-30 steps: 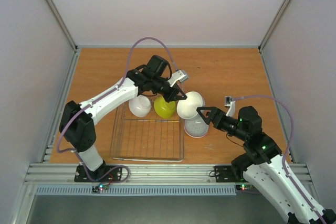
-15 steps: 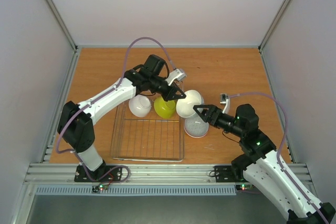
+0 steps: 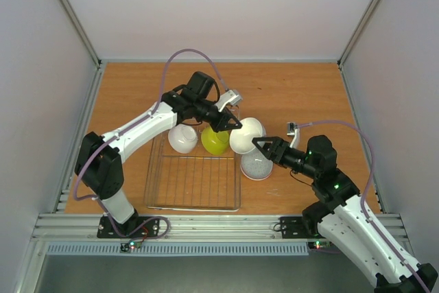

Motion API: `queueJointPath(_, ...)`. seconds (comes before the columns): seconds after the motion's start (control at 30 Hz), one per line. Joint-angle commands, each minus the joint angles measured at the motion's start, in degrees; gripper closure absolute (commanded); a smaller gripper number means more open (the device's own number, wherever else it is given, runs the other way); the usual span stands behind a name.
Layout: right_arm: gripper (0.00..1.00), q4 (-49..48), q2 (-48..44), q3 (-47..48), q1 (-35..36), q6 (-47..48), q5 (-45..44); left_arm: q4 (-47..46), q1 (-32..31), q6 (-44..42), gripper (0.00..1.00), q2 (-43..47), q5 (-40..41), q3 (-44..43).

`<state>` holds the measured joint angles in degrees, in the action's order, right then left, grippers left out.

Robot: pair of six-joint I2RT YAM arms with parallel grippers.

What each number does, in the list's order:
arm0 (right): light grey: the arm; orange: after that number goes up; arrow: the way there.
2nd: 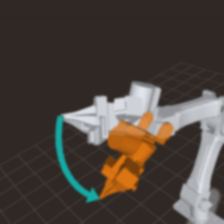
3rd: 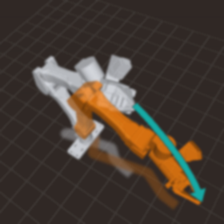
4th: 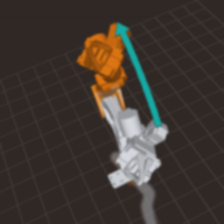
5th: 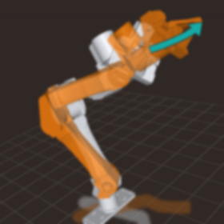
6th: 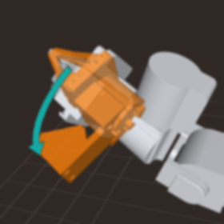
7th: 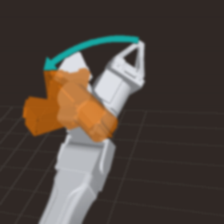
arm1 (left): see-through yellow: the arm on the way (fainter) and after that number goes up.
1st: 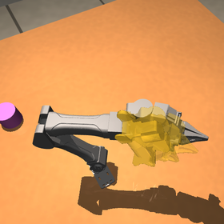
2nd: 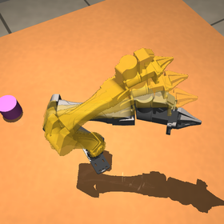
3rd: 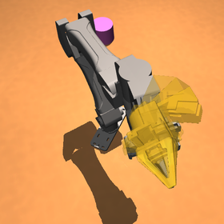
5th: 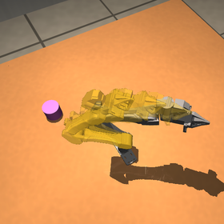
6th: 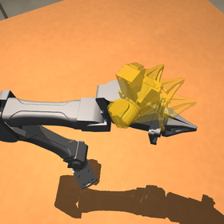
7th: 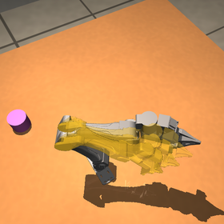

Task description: Load the bowls into the dish rack

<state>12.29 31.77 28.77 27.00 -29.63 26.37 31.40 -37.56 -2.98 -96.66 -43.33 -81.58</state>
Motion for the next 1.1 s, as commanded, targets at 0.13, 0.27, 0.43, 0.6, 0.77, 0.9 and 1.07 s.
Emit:
queueJointPath(0.13, 0.99, 5.7, -1.0, 4.1, 0.2, 5.6, -1.3, -5.4, -0.5, 2.1, 0.89, 2.5, -4.6, 0.0)
queueJointPath(0.27, 0.99, 7.9, -1.4, 5.2, 0.2, 7.2, -2.6, -5.3, -0.5, 2.1, 0.71, 2.4, -4.5, 0.1)
queueJointPath(0.43, 0.99, 9.0, -1.4, 5.6, 0.2, 8.1, -3.2, -5.2, -0.5, 1.8, 0.51, 2.5, -4.2, 0.1)
queueJointPath(0.6, 0.99, 12.1, 1.3, 8.4, 0.3, 11.0, -2.9, -2.0, 0.3, -0.6, 0.47, 4.4, 5.4, -1.3)
queueJointPath(0.77, 0.99, 19.8, 8.8, 15.9, 3.6, 17.5, -6.7, -0.3, 6.1, -1.8, 0.46, 7.6, 15.4, -1.7)
queueJointPath(0.9, 0.99, 26.4, 17.9, 23.2, 12.7, 22.2, -18.4, 1.0, 12.8, -1.9, 0.46, 10.3, 14.7, -1.4)
queueJointPath(1.07, 0.99, 36.7, 33.1, 35.0, 28.9, 25.5, -42.1, 1.7, 18.1, -3.4, 0.45, 13.9, 13.4, 1.8)
